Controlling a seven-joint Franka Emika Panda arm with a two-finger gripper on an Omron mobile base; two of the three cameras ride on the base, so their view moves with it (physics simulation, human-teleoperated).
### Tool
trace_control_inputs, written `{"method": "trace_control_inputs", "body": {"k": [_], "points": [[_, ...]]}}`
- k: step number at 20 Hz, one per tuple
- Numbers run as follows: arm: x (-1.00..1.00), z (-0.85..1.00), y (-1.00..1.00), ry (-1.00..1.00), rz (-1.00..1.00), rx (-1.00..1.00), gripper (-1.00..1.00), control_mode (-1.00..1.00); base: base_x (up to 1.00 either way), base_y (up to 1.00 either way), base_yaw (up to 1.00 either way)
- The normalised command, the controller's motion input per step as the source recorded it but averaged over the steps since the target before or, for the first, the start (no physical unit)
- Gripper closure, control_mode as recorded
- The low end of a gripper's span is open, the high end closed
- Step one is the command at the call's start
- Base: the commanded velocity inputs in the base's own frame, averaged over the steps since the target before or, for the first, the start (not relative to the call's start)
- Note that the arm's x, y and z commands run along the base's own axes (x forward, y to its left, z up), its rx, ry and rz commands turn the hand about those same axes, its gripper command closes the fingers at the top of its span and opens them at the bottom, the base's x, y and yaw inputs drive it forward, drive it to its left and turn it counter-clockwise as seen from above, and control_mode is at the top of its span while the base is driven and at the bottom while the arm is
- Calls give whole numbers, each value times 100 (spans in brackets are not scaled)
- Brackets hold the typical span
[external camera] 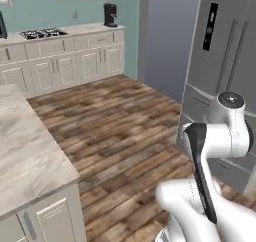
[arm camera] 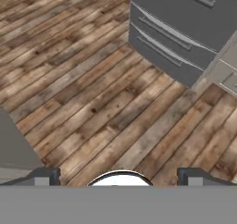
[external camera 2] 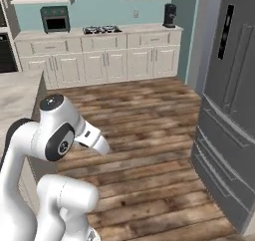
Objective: Take the smaller bowl and place it next to the appetizer plate on the dining counter , and place the larger bowl next to the plate with cooked food.
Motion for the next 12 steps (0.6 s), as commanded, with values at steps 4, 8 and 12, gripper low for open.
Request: {"method": "trace_control_inputs", "body": {"k": [4, 8, 12], "points": [[0, 0, 0, 0, 0, 0, -100, 100, 100, -21, 61], [0, 0, 0, 0, 0, 0, -100, 100, 100, -34, 57], [0, 0, 0, 0, 0, 0, -100, 100, 100, -46, 53]]}}
